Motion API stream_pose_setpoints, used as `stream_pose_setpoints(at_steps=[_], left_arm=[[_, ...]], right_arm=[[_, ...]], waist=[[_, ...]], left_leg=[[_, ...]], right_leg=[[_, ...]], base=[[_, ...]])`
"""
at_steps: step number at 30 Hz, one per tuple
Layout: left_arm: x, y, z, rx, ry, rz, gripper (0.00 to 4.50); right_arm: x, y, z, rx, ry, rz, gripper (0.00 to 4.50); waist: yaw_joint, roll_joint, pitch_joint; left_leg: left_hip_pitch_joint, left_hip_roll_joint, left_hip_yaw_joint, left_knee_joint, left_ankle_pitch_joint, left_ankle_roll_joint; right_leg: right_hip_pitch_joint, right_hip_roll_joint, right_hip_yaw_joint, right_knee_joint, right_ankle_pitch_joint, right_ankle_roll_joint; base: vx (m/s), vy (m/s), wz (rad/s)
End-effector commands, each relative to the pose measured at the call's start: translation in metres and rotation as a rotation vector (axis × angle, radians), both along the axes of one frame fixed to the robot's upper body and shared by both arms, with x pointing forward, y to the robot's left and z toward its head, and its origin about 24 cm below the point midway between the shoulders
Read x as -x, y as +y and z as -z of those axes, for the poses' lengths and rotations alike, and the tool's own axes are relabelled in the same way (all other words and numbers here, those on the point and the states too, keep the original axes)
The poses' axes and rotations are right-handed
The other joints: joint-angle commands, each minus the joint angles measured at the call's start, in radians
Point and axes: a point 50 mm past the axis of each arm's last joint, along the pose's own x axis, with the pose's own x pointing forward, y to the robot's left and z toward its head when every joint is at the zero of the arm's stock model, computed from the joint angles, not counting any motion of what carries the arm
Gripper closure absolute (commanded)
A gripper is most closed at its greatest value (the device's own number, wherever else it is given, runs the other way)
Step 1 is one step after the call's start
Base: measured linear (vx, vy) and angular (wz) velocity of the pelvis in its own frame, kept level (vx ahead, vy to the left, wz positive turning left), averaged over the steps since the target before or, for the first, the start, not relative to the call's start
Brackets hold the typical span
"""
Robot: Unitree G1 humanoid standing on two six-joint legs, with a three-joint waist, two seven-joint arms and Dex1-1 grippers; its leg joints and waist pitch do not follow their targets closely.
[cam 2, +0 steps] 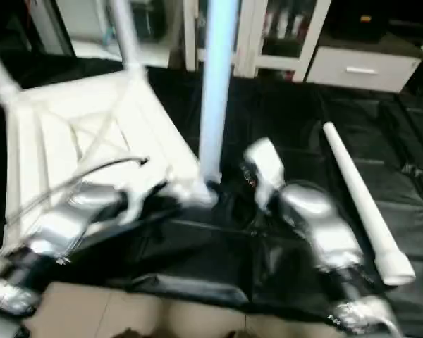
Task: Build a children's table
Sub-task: Insert table leg to table base
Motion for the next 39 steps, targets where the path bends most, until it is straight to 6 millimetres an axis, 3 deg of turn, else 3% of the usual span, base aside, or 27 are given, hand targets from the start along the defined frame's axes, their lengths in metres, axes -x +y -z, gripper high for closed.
stream_pose_setpoints(at_steps=[1,3,5,8,16,30,32,39], left_arm=[[0.016,-0.017,-0.001,0.045,0.053,0.175,4.5],[0.023,-0.013,-0.003,0.039,0.082,0.251,4.5],[0.023,-0.012,-0.003,0.035,0.081,0.26,4.5],[0.022,-0.011,-0.004,0.027,0.073,0.257,4.5],[0.02,-0.011,-0.005,0.025,0.065,0.256,4.5],[0.015,-0.008,-0.006,0.022,0.043,0.224,4.5],[0.015,-0.009,-0.006,0.023,0.042,0.224,4.5],[0.015,-0.009,-0.006,0.022,0.042,0.22,4.5]], right_arm=[[0.006,0.003,-0.007,-0.003,0.005,-0.078,0.07],[0.016,-0.001,-0.008,0.024,0.05,-0.15,0.07],[0.019,-0.001,-0.007,0.036,0.068,-0.179,0.07],[0.023,0.003,-0.005,0.057,0.079,-0.208,0.07],[0.025,0.012,-0.004,0.087,0.086,-0.265,0.07],[0.019,0.012,-0.001,0.133,0.078,-0.277,1.14],[0.019,0.012,-0.001,0.127,0.081,-0.279,1.45],[0.021,0.012,0.002,0.133,0.09,-0.289,1.76]], waist=[[-0.001,-0.002,-0.06],[0.0,-0.001,-0.059],[0.003,0.0,-0.053],[0.007,-0.001,-0.054],[0.013,-0.003,-0.062],[0.014,-0.007,-0.065],[0.014,-0.006,-0.065],[0.015,-0.007,-0.067]], left_leg=[[0.008,0.035,0.001,-0.071,-0.127,0.086],[0.015,0.034,0.003,-0.072,-0.152,0.076],[0.018,0.035,0.005,-0.076,-0.191,0.06],[0.02,0.036,0.003,-0.078,-0.21,0.038],[0.013,0.032,0.002,-0.072,-0.152,0.038],[0.011,0.03,0.002,-0.065,-0.117,0.051],[0.011,0.03,0.002,-0.065,-0.12,0.052],[0.01,0.029,0.001,-0.062,-0.119,0.05]], right_leg=[[0.067,-0.042,0.041,-0.05,-0.1,-0.252],[0.061,-0.041,0.042,-0.055,-0.134,-0.246],[0.058,-0.04,0.043,-0.064,-0.192,-0.236],[0.057,-0.042,0.044,-0.066,-0.233,-0.218],[0.064,-0.041,0.044,-0.053,-0.151,-0.219],[0.068,-0.041,0.043,-0.046,-0.129,-0.227],[0.068,-0.041,0.043,-0.047,-0.13,-0.228],[0.068,-0.041,0.043,-0.045,-0.132,-0.226]], base=[[0.0,0.0,0.0],[0.0,0.0,0.0],[0.0,0.0,0.0],[0.0,0.0,0.0],[0.0,0.0,0.0],[0.0,0.0,0.0],[0.0,0.0,0.0],[0.0,0.0,0.0]])
